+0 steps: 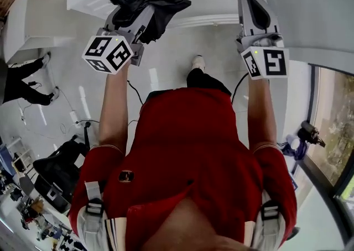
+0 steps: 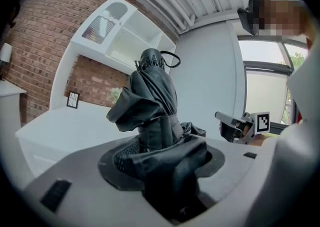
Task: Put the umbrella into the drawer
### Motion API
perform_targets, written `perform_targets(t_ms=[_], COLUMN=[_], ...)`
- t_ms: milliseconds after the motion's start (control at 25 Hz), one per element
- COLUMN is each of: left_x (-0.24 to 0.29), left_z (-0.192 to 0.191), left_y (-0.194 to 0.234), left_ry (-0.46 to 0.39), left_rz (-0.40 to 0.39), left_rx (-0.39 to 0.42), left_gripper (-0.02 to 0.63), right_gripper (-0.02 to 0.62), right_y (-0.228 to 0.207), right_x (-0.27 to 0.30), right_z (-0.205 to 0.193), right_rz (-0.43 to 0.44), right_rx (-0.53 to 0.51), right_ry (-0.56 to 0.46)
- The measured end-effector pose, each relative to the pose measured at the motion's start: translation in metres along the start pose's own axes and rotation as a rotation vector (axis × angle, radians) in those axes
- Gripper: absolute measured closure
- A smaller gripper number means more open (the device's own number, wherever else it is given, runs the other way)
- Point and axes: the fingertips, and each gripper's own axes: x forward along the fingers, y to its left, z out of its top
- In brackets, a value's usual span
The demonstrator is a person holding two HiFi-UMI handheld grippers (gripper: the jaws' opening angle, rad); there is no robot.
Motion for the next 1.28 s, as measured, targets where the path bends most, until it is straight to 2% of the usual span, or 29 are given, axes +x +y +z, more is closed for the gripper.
perform_targets(t_ms=[240, 520, 840, 1280], left_x=[0.07, 0.119, 0.153, 0.178], left_z=[-0.03, -0.067, -0.106, -0.162], left_y=[0.015, 0.042, 0.061, 0.081], left_ry=[0.104, 0.257, 0.458, 0.672], left_rz=[0.045, 0.065, -0.027, -0.129], left_rx=[-0.017, -0.014, 0.055, 0.057], left_gripper=[0.357, 0.357, 0.357, 0.357], right_gripper=[0.597, 0.597, 0.597, 0.597], right_y=[-0.056, -0.085, -0.091, -0.093], right_x=[0.018, 0.026, 0.033, 0.045], right_z=[-0.023, -0.045, -0.058, -0.073], right_rz=[0.031, 0.026, -0.008, -0.044], right_rx=[0.024, 0.057, 0.07, 0.071], right_ry=[0.022, 0.057, 0.106, 0.178])
